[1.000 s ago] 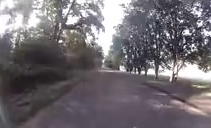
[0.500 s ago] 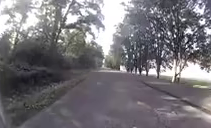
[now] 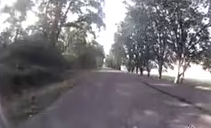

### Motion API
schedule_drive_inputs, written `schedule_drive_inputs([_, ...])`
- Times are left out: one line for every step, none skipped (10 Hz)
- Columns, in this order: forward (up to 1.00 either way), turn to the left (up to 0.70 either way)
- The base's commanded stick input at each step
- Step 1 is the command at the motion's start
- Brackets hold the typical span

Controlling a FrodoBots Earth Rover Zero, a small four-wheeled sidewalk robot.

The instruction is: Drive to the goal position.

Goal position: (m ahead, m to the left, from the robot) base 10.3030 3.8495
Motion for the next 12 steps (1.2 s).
schedule_drive_inputs([0.70, 0.00])
schedule_drive_inputs([0.70, 0.00])
schedule_drive_inputs([0.70, 0.00])
schedule_drive_inputs([0.70, 0.00])
schedule_drive_inputs([0.70, 0.00])
schedule_drive_inputs([0.70, 0.00])
schedule_drive_inputs([0.70, 0.00])
schedule_drive_inputs([0.70, 0.00])
schedule_drive_inputs([0.70, 0.00])
schedule_drive_inputs([0.70, 0.00])
schedule_drive_inputs([0.70, 0.00])
schedule_drive_inputs([0.70, 0.00])
